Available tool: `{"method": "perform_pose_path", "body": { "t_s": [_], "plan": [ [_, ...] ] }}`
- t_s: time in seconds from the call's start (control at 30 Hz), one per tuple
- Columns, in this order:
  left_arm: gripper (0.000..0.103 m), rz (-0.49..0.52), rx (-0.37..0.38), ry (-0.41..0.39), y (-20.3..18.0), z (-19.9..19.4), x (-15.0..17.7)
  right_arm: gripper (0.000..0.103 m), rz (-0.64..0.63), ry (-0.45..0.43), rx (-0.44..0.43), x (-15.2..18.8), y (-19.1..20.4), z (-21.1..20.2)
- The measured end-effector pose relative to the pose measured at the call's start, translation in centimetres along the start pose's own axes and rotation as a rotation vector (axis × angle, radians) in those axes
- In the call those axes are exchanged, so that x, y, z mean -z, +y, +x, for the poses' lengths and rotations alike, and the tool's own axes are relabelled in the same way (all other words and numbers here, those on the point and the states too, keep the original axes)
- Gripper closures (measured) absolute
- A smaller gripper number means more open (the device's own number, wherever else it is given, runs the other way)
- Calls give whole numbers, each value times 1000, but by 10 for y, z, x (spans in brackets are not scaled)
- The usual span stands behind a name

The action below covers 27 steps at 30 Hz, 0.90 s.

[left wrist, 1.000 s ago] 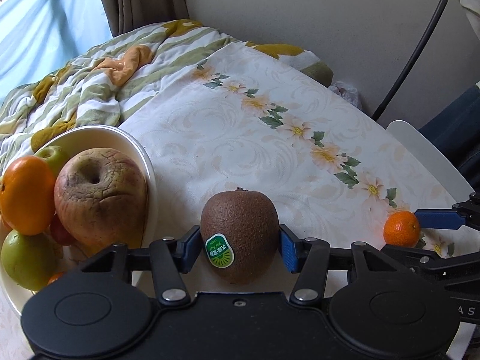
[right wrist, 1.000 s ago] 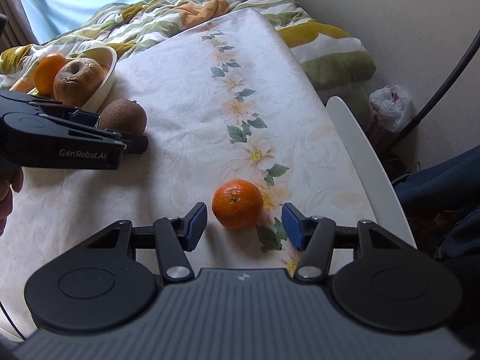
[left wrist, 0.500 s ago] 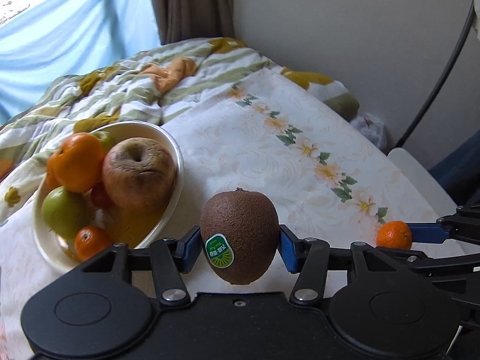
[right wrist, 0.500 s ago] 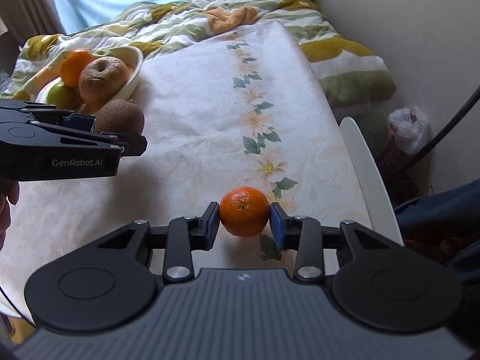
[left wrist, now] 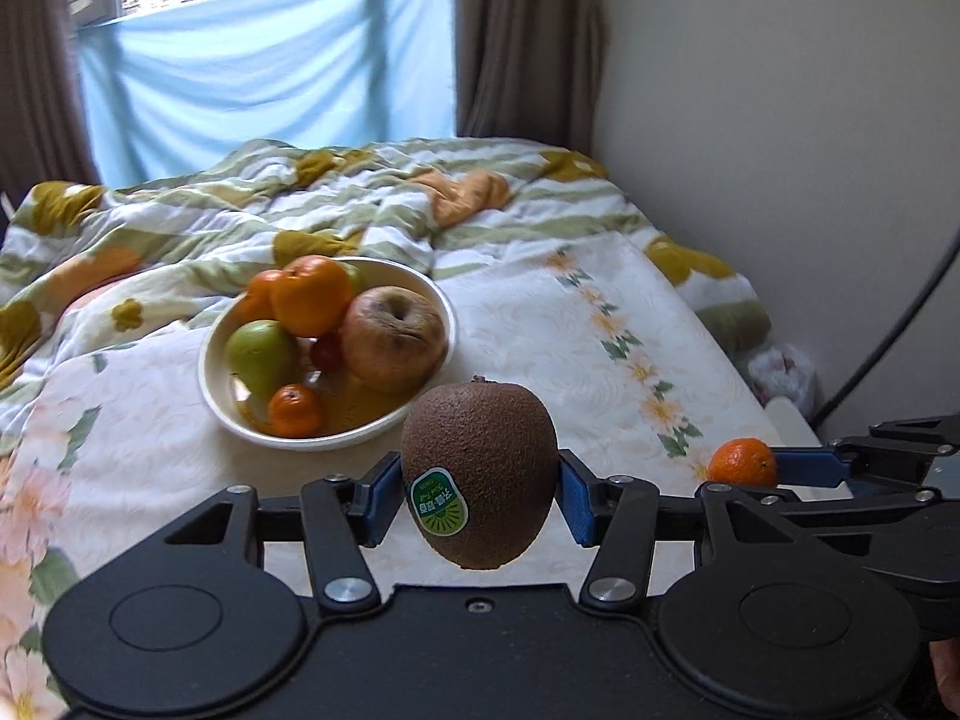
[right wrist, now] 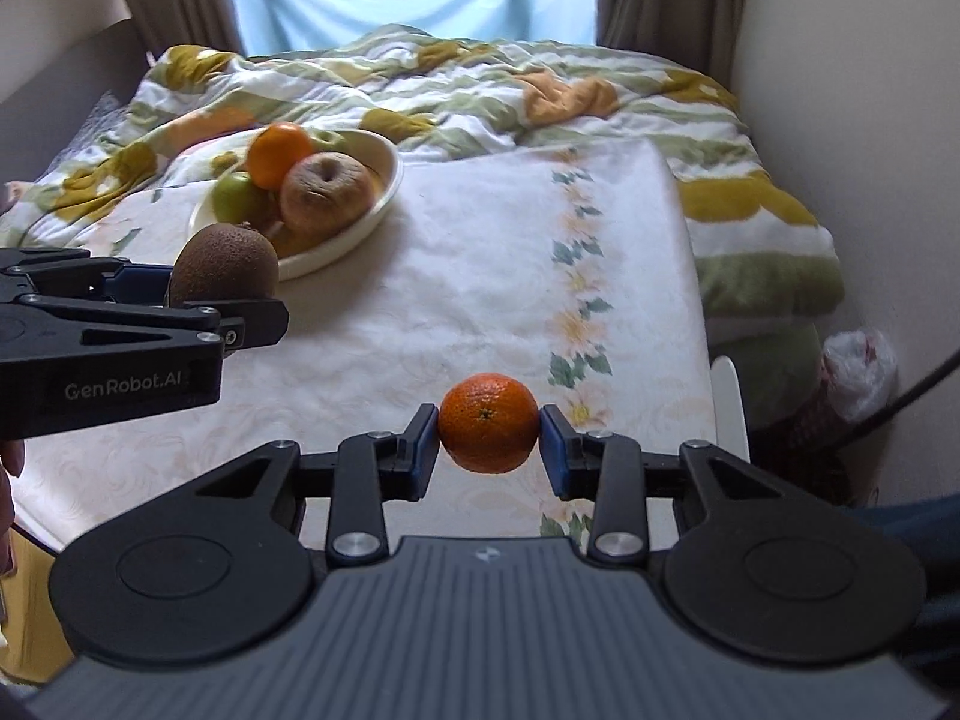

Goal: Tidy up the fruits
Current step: 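Place the kiwi in the plate with the left tool while the right tool carries the tangerine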

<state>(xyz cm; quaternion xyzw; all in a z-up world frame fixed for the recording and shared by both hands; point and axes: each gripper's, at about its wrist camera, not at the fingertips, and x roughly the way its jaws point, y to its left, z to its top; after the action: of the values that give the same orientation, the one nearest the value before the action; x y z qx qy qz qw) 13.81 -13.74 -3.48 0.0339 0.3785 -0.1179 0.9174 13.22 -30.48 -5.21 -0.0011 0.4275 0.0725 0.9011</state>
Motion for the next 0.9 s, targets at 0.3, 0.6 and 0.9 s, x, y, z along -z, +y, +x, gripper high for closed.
{"method": "perform_pose_path", "body": {
  "t_s": [0.3, 0.6, 0.9],
  "plan": [
    [45, -121, -120, -43, 35, -31, -10, 52, -74, -20, -92, -34, 12, -5],
    [45, -183, -174, -25, 89, -18, -30, 52, -88, -37, -148, -78, 30, 15],
    [45, -206, -177, -8, 132, 19, -60, 52, -89, -48, -149, -126, 52, 52]
  ]
}}
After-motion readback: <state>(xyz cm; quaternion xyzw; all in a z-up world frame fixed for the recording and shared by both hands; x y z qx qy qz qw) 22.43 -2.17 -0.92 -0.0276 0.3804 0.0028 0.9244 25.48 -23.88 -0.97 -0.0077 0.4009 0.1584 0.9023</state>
